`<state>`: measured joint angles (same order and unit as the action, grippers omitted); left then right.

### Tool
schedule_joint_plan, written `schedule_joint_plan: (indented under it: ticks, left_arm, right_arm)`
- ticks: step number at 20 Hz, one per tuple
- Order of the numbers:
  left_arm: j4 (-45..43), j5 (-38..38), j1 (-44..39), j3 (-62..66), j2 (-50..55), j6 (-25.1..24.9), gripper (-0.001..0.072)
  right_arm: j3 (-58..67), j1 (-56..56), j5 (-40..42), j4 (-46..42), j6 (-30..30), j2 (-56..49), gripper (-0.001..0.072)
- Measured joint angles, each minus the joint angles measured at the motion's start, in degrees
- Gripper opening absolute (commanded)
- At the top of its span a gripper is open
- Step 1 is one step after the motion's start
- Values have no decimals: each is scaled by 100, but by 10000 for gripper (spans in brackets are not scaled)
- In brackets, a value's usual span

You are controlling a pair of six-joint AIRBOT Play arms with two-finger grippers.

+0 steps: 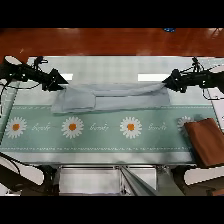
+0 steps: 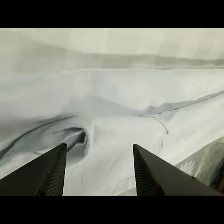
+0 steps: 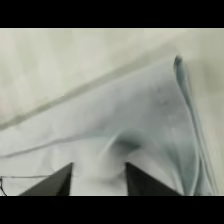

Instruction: Fold the shirts.

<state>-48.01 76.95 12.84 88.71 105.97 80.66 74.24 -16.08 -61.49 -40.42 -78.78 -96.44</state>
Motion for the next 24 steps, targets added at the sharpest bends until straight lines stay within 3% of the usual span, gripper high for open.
schedule_joint_plan:
  ticks: [5,11,17,21,22,23,24]
  left_arm:
    - [-42,407,476,592,-129,129,508]
    - [-627,466,1128,221,-1423,-59,508]
    - [-848,-1161,863,-2566,-3648,-181,508]
    - [-881,-1729,374,-3685,-4481,-205,508]
    - [-879,-1825,245,-3818,-4568,-214,508]
    - [-883,-1875,129,-3906,-4623,-219,508]
    - [-883,-1980,7,-3969,-4669,-219,508]
  right_arm:
    - [289,-511,-431,-286,-39,153,415]
    - [-278,-1001,-603,-1515,-476,640,415]
    - [-892,-916,-20,-595,-48,398,415]
    - [-968,-560,160,-254,177,57,414]
    - [-973,-463,173,-122,208,-22,400]
    - [-973,-350,197,2,249,-109,328]
    - [-979,-238,223,35,291,-166,125]
